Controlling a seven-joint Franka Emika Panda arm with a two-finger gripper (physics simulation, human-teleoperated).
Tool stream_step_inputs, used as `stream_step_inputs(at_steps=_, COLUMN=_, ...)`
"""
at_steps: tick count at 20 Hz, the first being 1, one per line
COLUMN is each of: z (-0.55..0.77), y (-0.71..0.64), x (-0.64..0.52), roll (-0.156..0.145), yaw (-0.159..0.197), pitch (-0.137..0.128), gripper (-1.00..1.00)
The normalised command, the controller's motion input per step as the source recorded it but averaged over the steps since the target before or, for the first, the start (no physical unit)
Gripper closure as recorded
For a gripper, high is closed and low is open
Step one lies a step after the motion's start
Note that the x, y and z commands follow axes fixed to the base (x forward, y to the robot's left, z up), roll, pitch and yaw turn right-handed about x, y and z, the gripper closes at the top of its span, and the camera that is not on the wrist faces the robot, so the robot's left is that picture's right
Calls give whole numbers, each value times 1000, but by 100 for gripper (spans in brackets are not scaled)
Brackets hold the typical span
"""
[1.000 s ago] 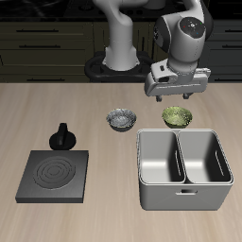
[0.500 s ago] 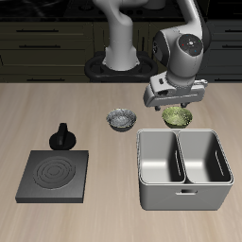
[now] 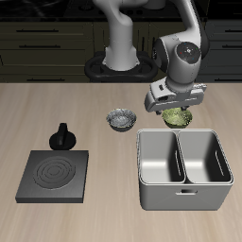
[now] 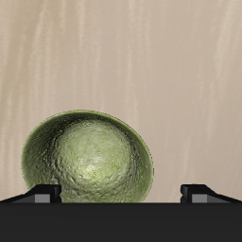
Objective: Place the green bowl on the flat stove
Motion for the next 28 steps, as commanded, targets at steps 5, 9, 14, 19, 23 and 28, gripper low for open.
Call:
stream_step_inputs(at_steps=5, z=-303, y=2, x=-50, roll=2, yaw=39, pitch=37, gripper=-100)
stream_step_inputs(at_steps=9, z=-238, y=-76, x=-58, roll=-7, yaw=30, pitch=24, gripper=-100)
stream_step_inputs(at_steps=14, z=-235, y=-80, x=-48, roll=-16, yaw=25, pitch=37, gripper=-100)
stream_step_inputs(at_steps=19, z=-213, y=3, x=-123, roll=35, yaw=7, pitch=29, gripper=-100)
stream_step_inputs(at_steps=23, z=-56, y=-1, x=-101, roll=28, yaw=-1, pitch=12, gripper=100)
stream_step_inputs(at_steps=28, z=-13, y=-39, x=-4, roll=-1, yaw=0, pitch=5, gripper=100)
